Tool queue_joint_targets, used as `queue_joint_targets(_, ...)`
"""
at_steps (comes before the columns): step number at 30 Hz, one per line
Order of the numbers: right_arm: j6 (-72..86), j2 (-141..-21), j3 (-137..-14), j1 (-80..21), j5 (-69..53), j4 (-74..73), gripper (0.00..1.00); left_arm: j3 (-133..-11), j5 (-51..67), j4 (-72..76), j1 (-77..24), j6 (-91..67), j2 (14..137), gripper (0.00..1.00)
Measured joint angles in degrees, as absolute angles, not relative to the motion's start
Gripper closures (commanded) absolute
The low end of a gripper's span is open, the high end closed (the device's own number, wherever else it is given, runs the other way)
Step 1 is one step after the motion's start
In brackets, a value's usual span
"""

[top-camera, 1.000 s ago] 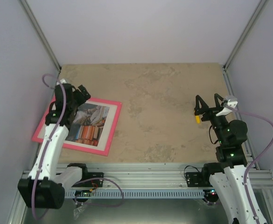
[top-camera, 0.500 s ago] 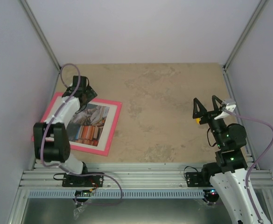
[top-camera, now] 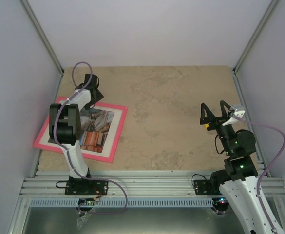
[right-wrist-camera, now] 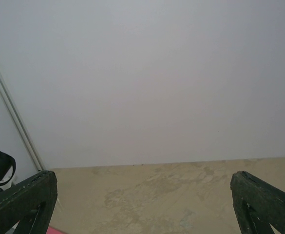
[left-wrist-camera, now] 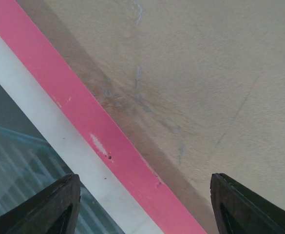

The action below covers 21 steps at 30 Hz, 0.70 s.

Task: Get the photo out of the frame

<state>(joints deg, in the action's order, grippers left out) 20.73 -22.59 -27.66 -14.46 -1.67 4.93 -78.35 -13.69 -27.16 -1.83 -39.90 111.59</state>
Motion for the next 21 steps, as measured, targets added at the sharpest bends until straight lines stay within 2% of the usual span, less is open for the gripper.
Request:
queue_joint_targets(16,20.6,-22.6,-27.6,-14.7,-1.6,4.9,0.02,-82.3,-14.5,-29.3,-1.8,-39.2,118.0,0.47)
queue_joint_targets(21,20.6,-22.6,-27.6,-14.7,-1.5,4.9,0.03,-82.7,-14.2,-30.2,-1.7,-39.0,118.4,0.59)
